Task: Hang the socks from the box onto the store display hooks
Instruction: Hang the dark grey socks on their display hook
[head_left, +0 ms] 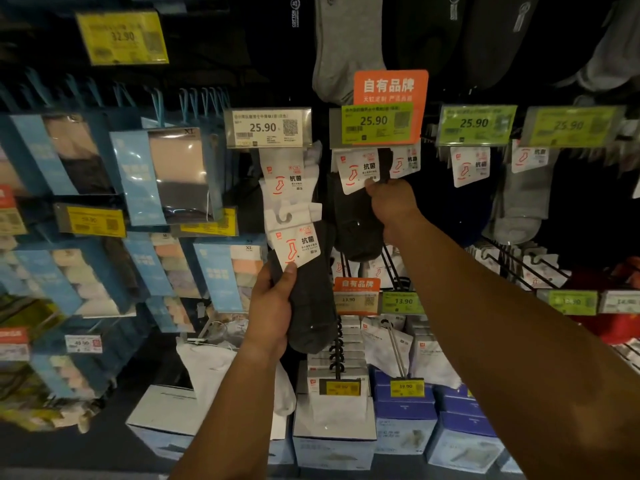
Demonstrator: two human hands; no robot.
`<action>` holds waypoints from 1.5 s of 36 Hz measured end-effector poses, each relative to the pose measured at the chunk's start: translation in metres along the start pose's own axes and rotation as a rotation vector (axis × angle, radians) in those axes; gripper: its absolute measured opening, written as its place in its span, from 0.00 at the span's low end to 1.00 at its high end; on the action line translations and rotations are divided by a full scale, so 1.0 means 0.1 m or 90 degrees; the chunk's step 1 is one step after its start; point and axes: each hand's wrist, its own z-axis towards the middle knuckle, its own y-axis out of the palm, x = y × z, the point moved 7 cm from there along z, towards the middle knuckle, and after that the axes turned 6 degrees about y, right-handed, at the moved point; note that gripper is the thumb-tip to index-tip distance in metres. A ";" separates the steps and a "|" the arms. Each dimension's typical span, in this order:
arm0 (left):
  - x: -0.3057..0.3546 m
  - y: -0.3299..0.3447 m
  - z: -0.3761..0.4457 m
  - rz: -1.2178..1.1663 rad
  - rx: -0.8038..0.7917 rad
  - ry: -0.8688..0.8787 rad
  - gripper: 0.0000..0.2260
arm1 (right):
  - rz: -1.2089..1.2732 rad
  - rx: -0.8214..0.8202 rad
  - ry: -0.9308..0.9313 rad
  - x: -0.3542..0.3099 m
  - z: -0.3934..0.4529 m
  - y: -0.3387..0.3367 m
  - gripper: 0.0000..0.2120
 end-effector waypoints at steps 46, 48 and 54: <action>0.02 0.13 0.18 -0.053 -0.001 0.017 0.12 | 0.088 -0.004 -0.208 0.00 -0.72 -0.21 0.06; 0.02 0.12 0.18 -0.047 0.000 0.017 0.11 | 0.075 0.009 -0.207 -0.04 -0.67 -0.22 0.07; 0.01 0.09 0.17 -0.047 0.003 0.012 0.11 | 0.026 0.016 -0.169 -0.02 -0.41 -0.18 0.03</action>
